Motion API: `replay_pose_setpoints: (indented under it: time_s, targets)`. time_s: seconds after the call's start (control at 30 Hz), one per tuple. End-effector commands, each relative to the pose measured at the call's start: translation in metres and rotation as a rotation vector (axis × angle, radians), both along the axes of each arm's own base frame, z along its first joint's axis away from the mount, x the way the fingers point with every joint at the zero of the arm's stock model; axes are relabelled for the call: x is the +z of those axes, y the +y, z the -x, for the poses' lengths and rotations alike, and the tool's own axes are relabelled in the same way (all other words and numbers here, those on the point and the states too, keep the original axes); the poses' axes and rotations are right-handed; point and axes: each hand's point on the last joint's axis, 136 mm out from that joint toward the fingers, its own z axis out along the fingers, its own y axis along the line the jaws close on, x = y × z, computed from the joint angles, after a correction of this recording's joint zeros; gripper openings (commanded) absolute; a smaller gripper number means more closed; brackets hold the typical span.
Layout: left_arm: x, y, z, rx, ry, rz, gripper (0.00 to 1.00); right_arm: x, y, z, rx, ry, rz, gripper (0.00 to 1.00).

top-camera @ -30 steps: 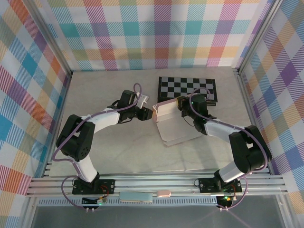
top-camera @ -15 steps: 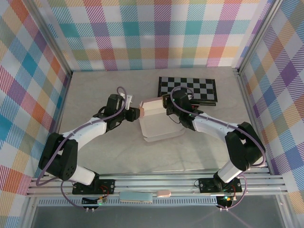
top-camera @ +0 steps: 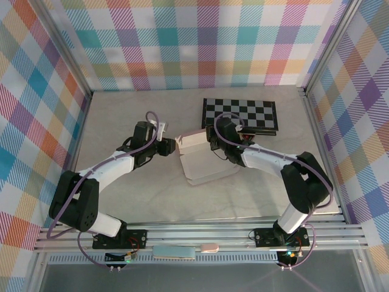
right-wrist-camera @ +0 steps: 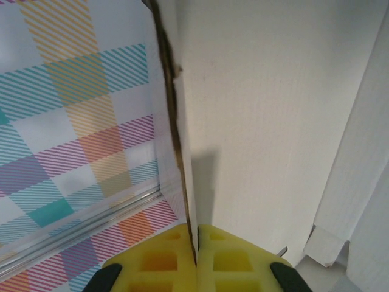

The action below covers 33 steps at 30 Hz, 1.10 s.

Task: Fold the paper box

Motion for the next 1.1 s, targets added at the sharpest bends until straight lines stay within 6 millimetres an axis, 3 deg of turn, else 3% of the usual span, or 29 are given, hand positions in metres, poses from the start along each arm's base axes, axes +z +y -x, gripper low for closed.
replay_pose_setpoints:
  time_s: [0.0,0.17,0.5,1.07]
  targets:
    - [0.008,0.004,-0.001,-0.012,-0.016,0.016,0.44,-0.02,-0.002,-0.004,-0.001,0.056,0.046,0.0]
    - [0.0,0.003,-0.006,-0.032,0.002,0.032,0.42,-0.028,0.002,-0.01,0.013,0.068,0.044,0.0]
    - [-0.015,-0.007,-0.017,-0.086,-0.001,0.043,0.4,-0.025,-0.002,-0.011,0.018,0.076,0.039,0.0]
    - [-0.004,-0.036,-0.027,-0.196,-0.044,0.125,0.41,-0.019,0.005,-0.022,0.0,0.091,-0.001,0.0]
